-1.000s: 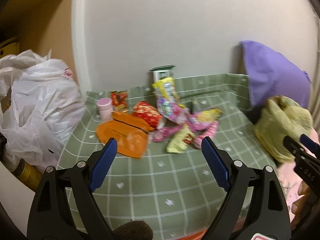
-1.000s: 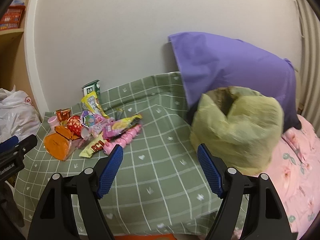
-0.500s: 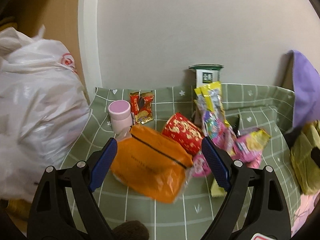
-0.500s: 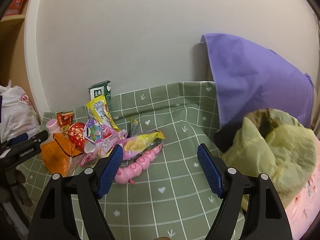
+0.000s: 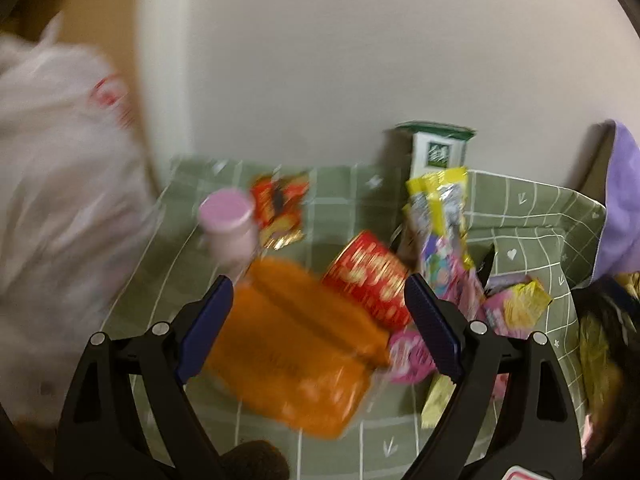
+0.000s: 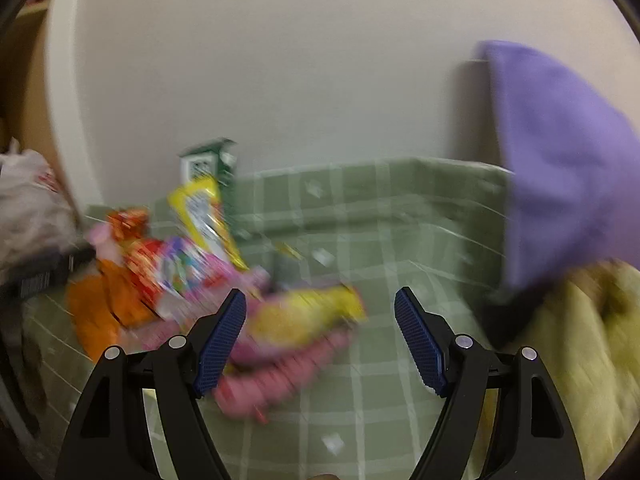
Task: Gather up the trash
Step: 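Reach the left gripper to the orange bag while the right grasps a yellow wrapper, then grasp the orange bag corner with the left gripper and lift it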
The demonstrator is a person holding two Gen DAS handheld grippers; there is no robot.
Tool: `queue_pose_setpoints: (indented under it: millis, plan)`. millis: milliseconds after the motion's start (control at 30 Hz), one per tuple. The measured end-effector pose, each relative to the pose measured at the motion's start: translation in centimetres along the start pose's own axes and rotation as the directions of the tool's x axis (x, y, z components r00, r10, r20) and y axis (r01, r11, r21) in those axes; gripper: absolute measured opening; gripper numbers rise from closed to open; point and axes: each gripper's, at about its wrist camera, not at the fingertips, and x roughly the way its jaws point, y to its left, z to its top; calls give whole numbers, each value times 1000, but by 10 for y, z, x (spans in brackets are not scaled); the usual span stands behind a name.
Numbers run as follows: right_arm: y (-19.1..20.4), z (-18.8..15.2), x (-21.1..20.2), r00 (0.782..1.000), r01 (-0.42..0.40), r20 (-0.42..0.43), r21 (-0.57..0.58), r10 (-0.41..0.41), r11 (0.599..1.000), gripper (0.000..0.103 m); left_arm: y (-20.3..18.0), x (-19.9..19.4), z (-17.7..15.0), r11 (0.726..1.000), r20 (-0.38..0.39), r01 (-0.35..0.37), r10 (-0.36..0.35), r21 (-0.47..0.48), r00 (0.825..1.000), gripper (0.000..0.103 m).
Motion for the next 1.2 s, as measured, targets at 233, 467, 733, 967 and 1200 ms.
queue_pose_setpoints:
  millis: [233, 467, 733, 967, 1200]
  plan:
    - [71, 46, 56, 996, -83, 17, -144, 87, 986, 73, 17, -6, -14, 999, -13, -26, 27, 26, 1000, 83]
    - [124, 54, 127, 992, -69, -118, -251, 40, 966, 41, 49, 8, -21, 1000, -36, 4, -5, -17, 999, 83]
    - [70, 80, 63, 989, -139, -65, -57, 136, 989, 34, 75, 22, -14, 990, -36, 66, -71, -126, 997, 83]
    - [25, 65, -28, 999, -34, 14, 36, 34, 999, 33, 83, 45, -22, 991, -126, 21, -38, -135, 991, 83]
    - [-4, 10, -68, 998, -6, -65, 90, 12, 996, 33, 91, 37, -30, 985, -151, 44, -69, -167, 986, 75]
